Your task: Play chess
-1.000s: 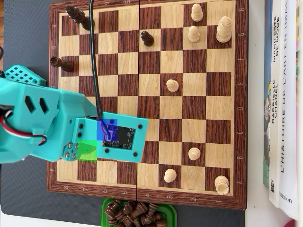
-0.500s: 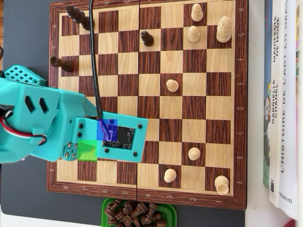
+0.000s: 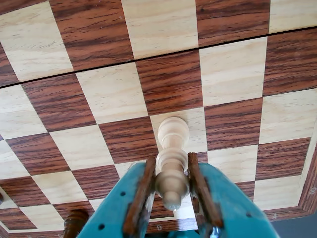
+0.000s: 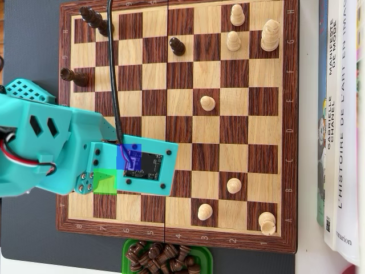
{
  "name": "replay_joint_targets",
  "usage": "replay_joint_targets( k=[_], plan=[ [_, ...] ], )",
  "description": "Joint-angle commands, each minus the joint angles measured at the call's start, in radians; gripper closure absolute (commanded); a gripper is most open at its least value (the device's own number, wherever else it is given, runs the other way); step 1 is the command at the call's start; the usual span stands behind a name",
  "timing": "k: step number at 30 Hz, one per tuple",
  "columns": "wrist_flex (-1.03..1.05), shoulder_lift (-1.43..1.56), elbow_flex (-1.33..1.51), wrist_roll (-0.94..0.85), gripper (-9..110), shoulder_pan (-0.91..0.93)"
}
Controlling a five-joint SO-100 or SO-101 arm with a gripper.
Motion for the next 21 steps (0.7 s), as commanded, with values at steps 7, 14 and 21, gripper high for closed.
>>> replay_joint_targets(
  k=[7, 14, 21],
  plan=[
    [-0.003, 0.018, -0.052, -0.008, 97, 0.009],
    [-0.003, 0.072, -0.052, -0.008, 97, 0.009],
    [0.014, 0.095, -0.041, -0.008, 97, 0.014]
  ],
)
